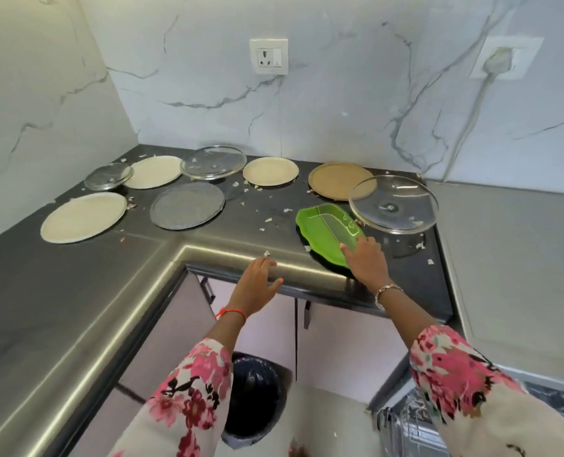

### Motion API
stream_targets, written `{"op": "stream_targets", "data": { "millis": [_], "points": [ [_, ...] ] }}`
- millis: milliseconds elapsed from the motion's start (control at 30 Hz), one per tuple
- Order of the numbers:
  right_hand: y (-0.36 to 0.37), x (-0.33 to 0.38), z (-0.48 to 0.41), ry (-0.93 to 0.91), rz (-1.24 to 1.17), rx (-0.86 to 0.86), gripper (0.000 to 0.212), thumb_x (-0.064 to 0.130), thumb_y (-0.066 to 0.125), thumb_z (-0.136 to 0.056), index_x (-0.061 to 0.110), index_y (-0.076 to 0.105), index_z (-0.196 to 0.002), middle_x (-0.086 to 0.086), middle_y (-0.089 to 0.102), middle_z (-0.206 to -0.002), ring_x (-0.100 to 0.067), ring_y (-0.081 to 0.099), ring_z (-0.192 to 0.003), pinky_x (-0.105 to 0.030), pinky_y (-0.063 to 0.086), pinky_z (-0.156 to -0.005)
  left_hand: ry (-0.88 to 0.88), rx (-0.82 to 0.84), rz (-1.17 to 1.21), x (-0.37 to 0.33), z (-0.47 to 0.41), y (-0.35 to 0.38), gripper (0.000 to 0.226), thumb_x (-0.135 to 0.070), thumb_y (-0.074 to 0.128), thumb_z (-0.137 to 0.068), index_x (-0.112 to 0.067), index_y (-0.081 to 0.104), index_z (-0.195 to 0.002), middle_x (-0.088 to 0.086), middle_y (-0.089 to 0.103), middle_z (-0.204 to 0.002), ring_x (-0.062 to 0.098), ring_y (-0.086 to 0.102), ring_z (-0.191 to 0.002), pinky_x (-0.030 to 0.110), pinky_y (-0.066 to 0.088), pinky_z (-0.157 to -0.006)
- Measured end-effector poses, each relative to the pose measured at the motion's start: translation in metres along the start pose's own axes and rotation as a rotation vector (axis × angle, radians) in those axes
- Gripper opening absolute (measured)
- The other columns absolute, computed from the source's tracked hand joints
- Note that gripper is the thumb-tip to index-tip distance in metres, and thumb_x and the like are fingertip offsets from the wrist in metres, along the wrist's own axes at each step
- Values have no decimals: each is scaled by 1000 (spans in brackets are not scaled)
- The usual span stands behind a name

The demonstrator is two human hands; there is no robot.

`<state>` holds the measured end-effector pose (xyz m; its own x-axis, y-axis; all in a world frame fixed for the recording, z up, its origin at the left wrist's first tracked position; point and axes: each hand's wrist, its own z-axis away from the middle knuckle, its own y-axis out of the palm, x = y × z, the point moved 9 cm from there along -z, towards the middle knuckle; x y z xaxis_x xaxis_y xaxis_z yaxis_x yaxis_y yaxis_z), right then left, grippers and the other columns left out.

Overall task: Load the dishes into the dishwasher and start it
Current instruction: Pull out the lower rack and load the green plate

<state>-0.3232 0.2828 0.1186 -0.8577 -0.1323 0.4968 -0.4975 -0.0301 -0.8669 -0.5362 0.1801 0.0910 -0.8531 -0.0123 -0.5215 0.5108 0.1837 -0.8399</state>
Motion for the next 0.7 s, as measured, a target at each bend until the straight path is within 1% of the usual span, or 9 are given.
{"op": "stream_targets", "data": {
  "millis": [133, 200, 267, 333, 400, 433, 500, 600, 700],
  "points": [
    [10, -14, -45, 117, 19, 53, 54, 37, 51, -92, -6, 41, -124, -24, 44, -128, -39, 41, -120, -45, 35, -99, -18, 19, 13, 20, -46, 8, 45, -20, 60, -87, 0, 47, -125, 13, 44, -134, 26, 38, -126, 28, 25, -108],
    [18, -20, -62, 173, -11, 85, 58, 35, 54, -91, -6, 37, -128, -25, 39, -134, -39, 36, -125, -44, 33, -102, -44, 25, -2, 33, -64, 13, 50, -25, 61, -86, -1, 46, -127, 13, 42, -136, 27, 37, -129, 30, 24, -110],
    [24, -27, -73, 242, -27, 99, 62, 35, 56, -89, -6, 36, -130, -25, 35, -137, -38, 33, -128, -43, 33, -103, -63, 58, -44, 44, -77, 21, 62, -41, 56, -84, -2, 43, -131, 13, 38, -141, 28, 31, -134, 34, 22, -113],
    [28, -36, -83, 324, -35, 100, 63, 35, 59, -87, -5, 37, -131, -24, 35, -137, -38, 33, -127, -43, 34, -102, -79, 91, -80, 53, -87, 32, 82, -63, 39, -75, -6, 39, -135, 11, 33, -145, 27, 26, -137, 38, 20, -114],
    [34, -44, -91, 386, -62, 112, 59, 32, 62, -83, -3, 43, -126, -23, 40, -134, -37, 37, -123, -42, 36, -100, -102, 91, -143, 61, -91, 42, 91, -70, 24, -67, -11, 38, -136, 7, 31, -147, 25, 23, -138, 38, 18, -114],
    [37, -45, -93, 402, -78, 116, 55, 30, 63, -81, -2, 46, -123, -22, 44, -131, -37, 42, -120, -42, 40, -99, -103, 60, -174, 63, -89, 44, 90, -70, 23, -68, -13, 40, -134, 6, 33, -146, 24, 25, -137, 37, 18, -112],
    [44, -48, -95, 421, -97, 122, 50, 27, 66, -79, 1, 50, -119, -19, 51, -126, -36, 51, -114, -41, 44, -95, -90, -14, -197, 64, -88, 43, 82, -67, 29, -71, -13, 47, -129, 7, 41, -141, 24, 32, -134, 36, 20, -109],
    [48, -48, -96, 430, -125, 140, 46, 24, 69, -81, 2, 49, -116, -14, 54, -118, -33, 53, -112, -35, 43, -85, -81, -83, -211, 64, -88, 40, 74, -63, 35, -72, -13, 52, -124, 7, 47, -136, 25, 40, -129, 38, 27, -108],
    [56, -47, -100, 448, -331, 191, 41, 16, 75, -76, -1, 50, -104, -10, 51, -97, -28, 55, -98, -32, 42, -76, -80, -109, -224, 62, -87, 38, 73, -63, 37, -71, -15, 53, -123, 6, 48, -136, 25, 40, -129, 39, 28, -108]
  ]
}}
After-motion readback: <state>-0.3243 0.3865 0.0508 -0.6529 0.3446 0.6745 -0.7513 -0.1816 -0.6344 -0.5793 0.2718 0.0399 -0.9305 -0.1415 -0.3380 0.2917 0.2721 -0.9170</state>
